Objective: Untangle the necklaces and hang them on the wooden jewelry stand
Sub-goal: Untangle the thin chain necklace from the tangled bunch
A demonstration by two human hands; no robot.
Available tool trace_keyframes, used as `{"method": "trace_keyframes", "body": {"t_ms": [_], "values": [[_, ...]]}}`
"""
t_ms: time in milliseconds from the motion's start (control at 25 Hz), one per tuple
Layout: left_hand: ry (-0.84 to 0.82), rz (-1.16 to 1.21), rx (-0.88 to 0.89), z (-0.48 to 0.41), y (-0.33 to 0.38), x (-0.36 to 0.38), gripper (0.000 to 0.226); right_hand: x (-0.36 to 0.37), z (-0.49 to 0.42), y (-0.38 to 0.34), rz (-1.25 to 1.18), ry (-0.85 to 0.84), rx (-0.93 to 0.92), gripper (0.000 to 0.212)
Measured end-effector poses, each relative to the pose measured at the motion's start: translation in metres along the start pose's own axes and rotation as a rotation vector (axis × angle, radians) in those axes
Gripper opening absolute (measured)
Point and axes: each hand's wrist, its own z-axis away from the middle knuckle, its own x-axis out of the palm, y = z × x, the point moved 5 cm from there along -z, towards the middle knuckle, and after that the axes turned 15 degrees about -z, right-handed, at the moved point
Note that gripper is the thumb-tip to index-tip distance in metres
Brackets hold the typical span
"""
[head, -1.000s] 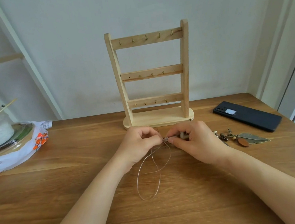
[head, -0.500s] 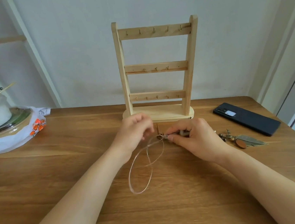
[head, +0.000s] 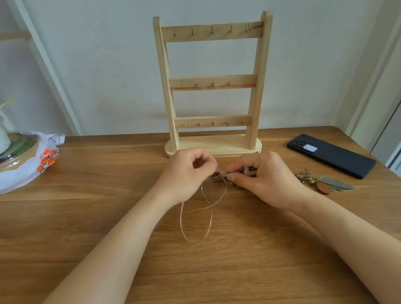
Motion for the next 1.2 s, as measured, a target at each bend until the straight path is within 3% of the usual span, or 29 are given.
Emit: {"method": "trace_keyframes", "body": {"t_ms": [160, 280, 400, 520, 640, 760, 1000, 1080, 1200], "values": [[0.127, 0.213, -0.057, -0.001, -0.007, -0.006, 0.02, -0.002, 0.002, 0.0, -0.013, 0.0, 0.006, 0.011], [-0.033, 0.061, 0.038, 0.002, 0.003, 0.0, 0.007, -0.004, 0.002, -0.003, -0.004, -0.002, -0.001, 0.011], [-0.019, -0.037, 0.054, 0.003, 0.005, 0.003, 0.01, -0.003, 0.0, -0.002, 0.033, -0.016, -0.02, 0.013], [0.024, 0.161, -0.074, 0.004, 0.002, 0.008, 0.014, -0.002, 0.003, 0.0, 0.042, -0.023, -0.014, 0.012], [-0.125, 0.379, -0.159, 0.005, 0.005, 0.018, 0.022, -0.005, 0.002, 0.0, 0.04, -0.014, -0.01, 0.011], [-0.204, 0.286, -0.136, 0.006, 0.006, 0.019, 0.02, -0.008, -0.001, 0.002, 0.066, 0.015, -0.013, 0.01], [-0.048, 0.067, -0.046, 0.004, 0.005, 0.009, 0.008, -0.008, -0.001, 0.001, 0.084, 0.004, -0.028, 0.01], [-0.083, 0.165, -0.078, 0.005, 0.004, 0.01, 0.009, -0.009, -0.001, 0.002, 0.088, 0.012, -0.03, 0.01], [-0.288, 0.523, -0.137, 0.006, 0.003, 0.016, 0.016, -0.007, 0.0, 0.005, 0.092, 0.001, -0.015, 0.01]]}}
